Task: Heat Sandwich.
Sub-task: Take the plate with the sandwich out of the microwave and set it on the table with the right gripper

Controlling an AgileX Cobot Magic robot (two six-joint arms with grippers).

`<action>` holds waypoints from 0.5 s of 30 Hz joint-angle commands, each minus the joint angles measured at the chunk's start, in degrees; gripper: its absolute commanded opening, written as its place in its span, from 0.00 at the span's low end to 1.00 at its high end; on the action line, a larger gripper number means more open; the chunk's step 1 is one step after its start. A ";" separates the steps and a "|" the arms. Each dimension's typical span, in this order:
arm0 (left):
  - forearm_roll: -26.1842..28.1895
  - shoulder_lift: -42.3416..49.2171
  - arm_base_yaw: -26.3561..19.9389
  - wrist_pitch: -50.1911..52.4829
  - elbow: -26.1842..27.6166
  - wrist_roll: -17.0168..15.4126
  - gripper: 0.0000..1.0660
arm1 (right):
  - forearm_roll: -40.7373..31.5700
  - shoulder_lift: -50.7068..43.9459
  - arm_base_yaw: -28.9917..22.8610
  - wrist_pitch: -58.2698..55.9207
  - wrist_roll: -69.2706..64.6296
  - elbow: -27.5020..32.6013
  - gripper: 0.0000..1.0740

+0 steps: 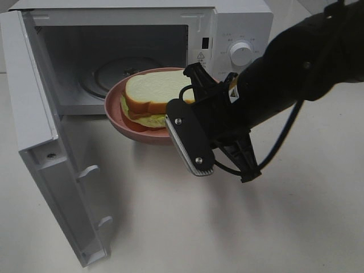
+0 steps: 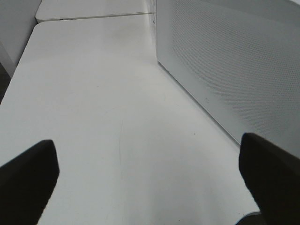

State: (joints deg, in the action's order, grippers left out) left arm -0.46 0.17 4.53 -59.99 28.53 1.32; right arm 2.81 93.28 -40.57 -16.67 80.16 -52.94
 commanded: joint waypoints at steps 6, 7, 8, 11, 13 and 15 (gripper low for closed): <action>-0.17 1.26 -0.11 0.63 -0.29 -0.17 0.96 | 2.58 -8.02 -0.23 2.01 0.00 6.25 0.00; -0.17 1.26 -0.11 0.63 -0.29 -0.17 0.96 | 2.58 -9.85 -0.23 2.01 -0.63 7.96 0.00; -0.17 1.26 -0.11 0.63 -0.29 -0.17 0.96 | 2.58 -10.89 -0.23 2.01 -0.74 8.82 0.00; -0.17 1.26 -0.11 0.63 -0.29 -0.17 0.96 | 2.69 -13.64 -0.23 1.83 -0.86 11.12 0.00; -0.17 1.26 -0.11 0.63 -0.29 -0.17 0.96 | 2.69 -15.58 -0.23 1.66 -0.86 12.61 0.00; -0.17 1.26 -0.11 0.63 -0.29 -0.17 0.96 | 2.69 -16.33 -0.23 1.55 -0.92 13.41 0.00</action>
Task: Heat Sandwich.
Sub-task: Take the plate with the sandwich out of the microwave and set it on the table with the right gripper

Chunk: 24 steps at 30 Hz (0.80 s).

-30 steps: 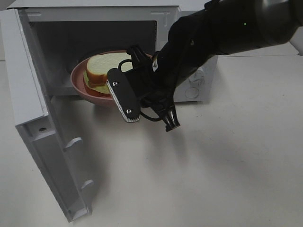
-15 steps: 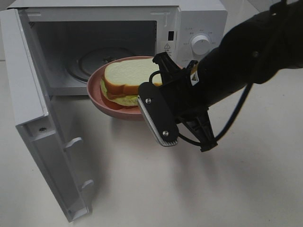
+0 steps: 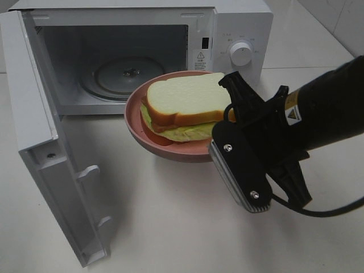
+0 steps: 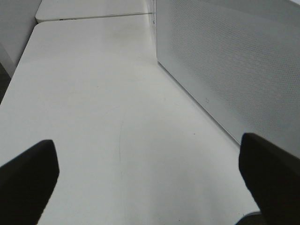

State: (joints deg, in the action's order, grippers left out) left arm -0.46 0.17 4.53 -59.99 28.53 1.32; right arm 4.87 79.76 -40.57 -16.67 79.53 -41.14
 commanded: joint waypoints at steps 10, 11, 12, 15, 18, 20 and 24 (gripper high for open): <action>-0.17 1.26 -0.11 0.63 -0.29 -0.17 0.96 | 0.86 -12.03 -0.23 0.74 -3.44 8.71 0.00; -0.17 1.26 -0.11 0.63 -0.29 -0.17 0.96 | 1.09 -12.95 -0.23 0.46 -3.95 9.28 0.00; -0.17 1.26 -0.11 0.63 -0.29 -0.17 0.96 | 1.60 -13.52 -0.23 0.34 -4.41 9.68 0.00; -0.17 1.26 -0.11 0.63 -0.29 -0.17 0.96 | 4.58 -15.64 -0.23 -0.92 -8.02 10.71 0.00; -0.17 1.26 -0.11 0.63 -0.29 -0.17 0.96 | 9.05 -17.19 -0.06 -2.46 -13.87 11.17 0.00; -0.17 1.26 -0.11 0.63 -0.29 -0.17 0.96 | 12.55 -17.76 -0.06 -3.61 -17.88 11.17 0.00; -0.17 1.26 -0.11 0.63 -0.29 -0.17 0.96 | 19.65 -18.16 -0.06 -5.39 -26.59 11.17 0.00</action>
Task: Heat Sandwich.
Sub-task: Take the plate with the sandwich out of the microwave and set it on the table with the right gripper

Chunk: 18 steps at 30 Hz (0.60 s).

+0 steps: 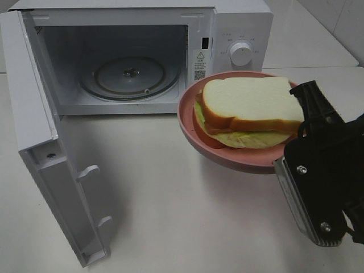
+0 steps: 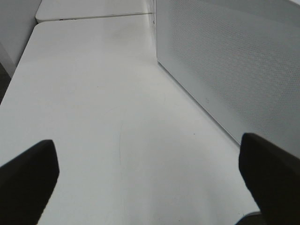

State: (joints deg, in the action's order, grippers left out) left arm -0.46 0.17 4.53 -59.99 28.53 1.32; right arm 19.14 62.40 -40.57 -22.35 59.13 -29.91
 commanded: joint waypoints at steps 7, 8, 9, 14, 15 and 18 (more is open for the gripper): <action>-0.17 1.26 -0.11 0.63 -0.29 -0.17 0.96 | 17.82 -0.80 -0.06 -2.86 -22.98 -0.11 0.00; -0.17 1.26 -0.11 0.63 -0.29 -0.17 0.96 | 18.91 -0.80 -0.06 -3.44 -24.87 -0.11 0.00; -0.17 1.26 -0.11 0.63 -0.29 -0.17 0.96 | 20.23 -0.80 -0.06 -4.13 -27.22 -0.11 0.00; -0.17 1.26 -0.11 0.63 -0.29 -0.17 0.96 | 25.21 -0.80 -0.06 -8.65 -37.70 -0.11 0.00; -0.17 1.26 -0.11 0.63 -0.29 -0.17 0.96 | 25.38 -0.80 -0.06 -9.28 -38.85 -0.11 0.00; -0.17 1.26 -0.11 0.63 -0.29 -0.17 0.96 | 25.38 -0.80 -0.06 -11.63 -42.57 -0.11 0.00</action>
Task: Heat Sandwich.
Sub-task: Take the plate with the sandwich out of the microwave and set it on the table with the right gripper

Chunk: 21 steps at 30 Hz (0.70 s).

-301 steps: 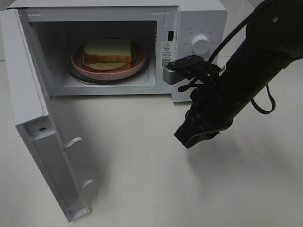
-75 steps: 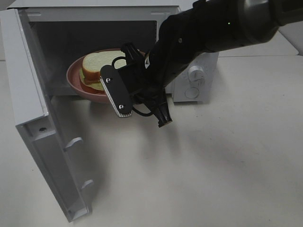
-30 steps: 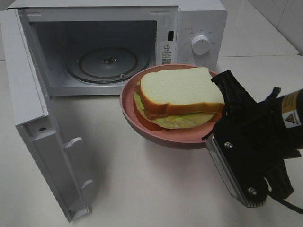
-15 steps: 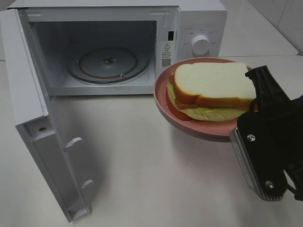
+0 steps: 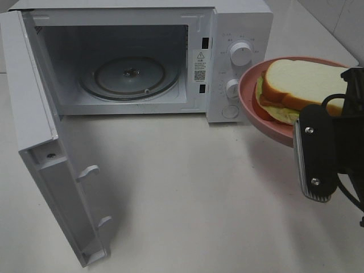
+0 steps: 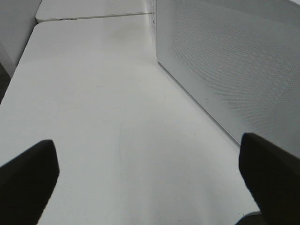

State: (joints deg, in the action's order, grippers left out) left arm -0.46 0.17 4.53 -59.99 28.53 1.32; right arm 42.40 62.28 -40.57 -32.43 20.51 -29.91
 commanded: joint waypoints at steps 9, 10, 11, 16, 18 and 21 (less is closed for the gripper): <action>-0.17 1.26 -0.11 0.63 -0.29 -0.17 0.96 | 2.18 -0.69 -0.06 -9.11 -14.27 -0.11 0.00; -0.17 1.26 -0.11 0.63 -0.29 -0.17 0.96 | 2.35 -0.69 -0.06 -9.91 -15.64 -0.11 0.00; -0.17 1.26 -0.11 0.63 -0.29 -0.17 0.96 | 2.52 -0.69 -0.06 -10.60 -16.73 -0.11 0.00; -0.17 1.26 -0.11 0.63 -0.29 -0.17 0.96 | 3.78 -0.69 -0.06 -14.50 -23.78 -0.11 0.00; -0.17 1.26 -0.11 0.63 -0.29 -0.17 0.96 | 3.95 -0.69 -0.06 -16.33 -26.47 -0.11 0.00; -0.17 1.26 -0.11 0.63 -0.29 -0.17 0.96 | 4.01 -0.69 -0.06 -19.08 -30.14 -0.11 0.00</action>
State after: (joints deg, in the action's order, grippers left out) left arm -0.46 0.17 4.53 -59.99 28.53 1.32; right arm 44.29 62.28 -40.57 -48.64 -5.73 -29.91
